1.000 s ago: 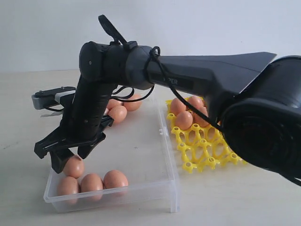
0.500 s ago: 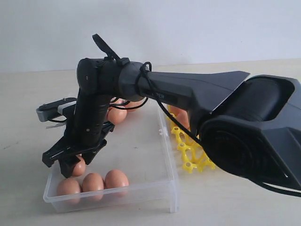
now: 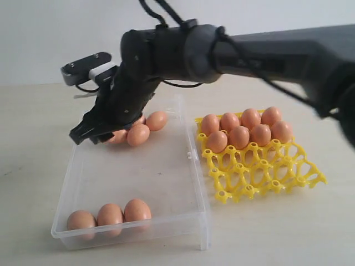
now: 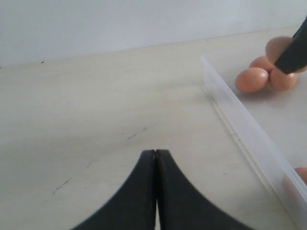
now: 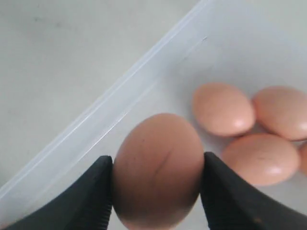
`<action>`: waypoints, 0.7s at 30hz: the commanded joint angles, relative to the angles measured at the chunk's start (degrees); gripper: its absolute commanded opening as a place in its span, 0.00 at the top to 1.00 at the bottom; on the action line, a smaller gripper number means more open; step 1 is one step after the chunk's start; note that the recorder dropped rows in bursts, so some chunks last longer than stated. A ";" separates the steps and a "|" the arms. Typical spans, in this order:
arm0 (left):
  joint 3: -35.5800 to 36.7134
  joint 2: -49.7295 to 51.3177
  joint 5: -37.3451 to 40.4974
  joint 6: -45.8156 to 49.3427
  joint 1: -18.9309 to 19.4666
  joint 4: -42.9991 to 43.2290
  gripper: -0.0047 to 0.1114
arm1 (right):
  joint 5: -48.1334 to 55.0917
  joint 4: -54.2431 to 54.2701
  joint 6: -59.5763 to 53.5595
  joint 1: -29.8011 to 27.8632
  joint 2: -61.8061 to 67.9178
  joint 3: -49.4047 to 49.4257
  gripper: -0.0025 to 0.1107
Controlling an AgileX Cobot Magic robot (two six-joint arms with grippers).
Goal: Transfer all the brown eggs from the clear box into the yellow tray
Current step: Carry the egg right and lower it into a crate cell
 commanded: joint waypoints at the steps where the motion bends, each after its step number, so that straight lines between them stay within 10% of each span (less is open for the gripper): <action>1: -0.30 -0.32 -0.44 -0.19 -0.08 -0.21 0.96 | -25.26 -2.71 0.11 -2.57 -12.73 22.30 0.98; 13: -0.30 -0.32 -0.44 -0.19 -0.08 -0.21 0.96 | -71.02 -5.61 0.40 -15.42 -28.05 64.32 0.98; 21: -0.30 -0.32 -0.44 -0.19 -0.08 -0.21 0.96 | -82.55 -16.64 7.40 -19.60 -20.55 68.89 0.98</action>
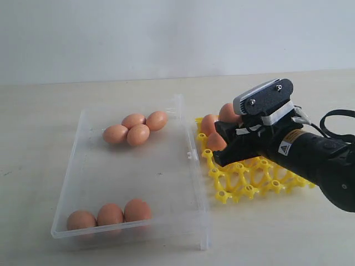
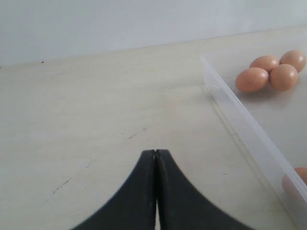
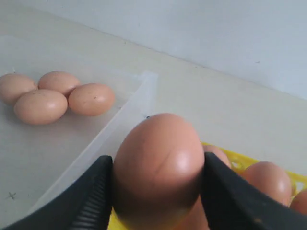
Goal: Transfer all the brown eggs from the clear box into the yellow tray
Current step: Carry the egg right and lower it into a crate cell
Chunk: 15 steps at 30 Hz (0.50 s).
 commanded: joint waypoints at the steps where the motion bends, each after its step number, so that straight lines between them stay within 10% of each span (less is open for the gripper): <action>1: -0.30 -0.32 -0.44 -0.19 -0.08 -0.21 0.96 | -3.83 -1.70 1.71 -0.54 4.15 0.23 0.98; 15: -0.30 -0.32 -0.44 -0.19 -0.08 -0.21 0.96 | -2.24 -9.35 3.41 -0.54 7.55 0.13 0.94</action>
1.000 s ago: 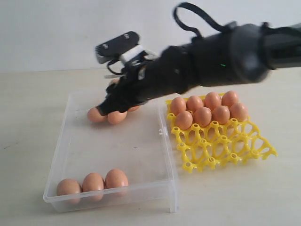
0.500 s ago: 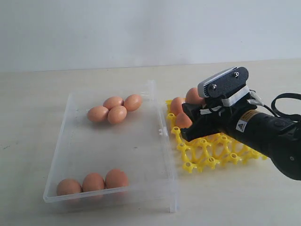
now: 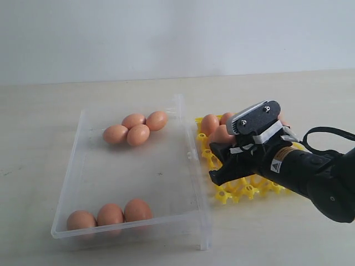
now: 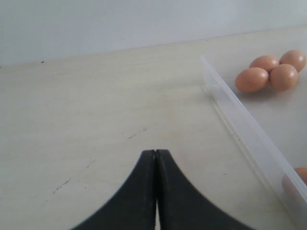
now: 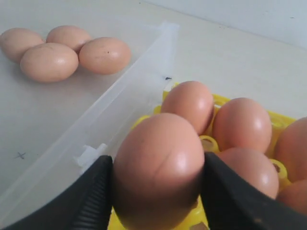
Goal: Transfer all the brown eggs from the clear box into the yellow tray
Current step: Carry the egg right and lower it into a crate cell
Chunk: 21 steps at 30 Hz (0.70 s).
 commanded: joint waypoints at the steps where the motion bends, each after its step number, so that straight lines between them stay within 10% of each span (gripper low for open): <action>1: -0.30 -0.32 -0.44 -0.19 -0.08 -0.21 0.96 | 0.38 -7.50 0.22 -0.26 0.26 0.03 0.90; 9: -0.30 -0.32 -0.44 -0.19 -0.08 -0.21 0.96 | 2.34 -4.22 -3.03 -0.26 0.26 0.03 0.58; 21: -0.30 -0.32 -0.44 -0.43 -0.08 -0.21 0.96 | 4.48 -0.51 -5.69 -0.26 0.26 0.03 0.40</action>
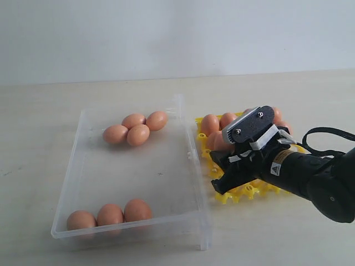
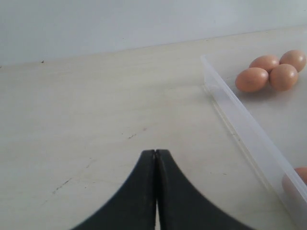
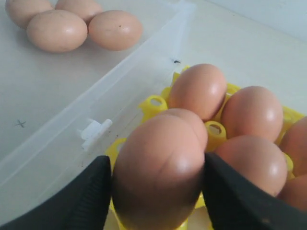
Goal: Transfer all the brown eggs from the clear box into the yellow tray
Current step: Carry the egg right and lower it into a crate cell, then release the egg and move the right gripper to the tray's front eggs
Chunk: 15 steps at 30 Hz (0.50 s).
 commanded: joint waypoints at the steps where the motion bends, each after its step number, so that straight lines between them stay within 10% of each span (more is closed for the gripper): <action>1: -0.30 -0.32 -0.44 -0.43 -0.08 -0.21 0.96 | 1.65 0.12 -0.74 -0.26 0.18 0.03 0.37; 8: -0.30 -0.32 -0.44 -0.31 -0.08 -0.21 0.96 | 7.51 0.88 -10.71 -0.26 -5.69 -0.07 0.37; 15: -0.30 -0.32 -0.44 -0.31 -0.08 -0.21 0.96 | 44.73 3.73 -4.09 2.31 -25.69 -16.67 0.92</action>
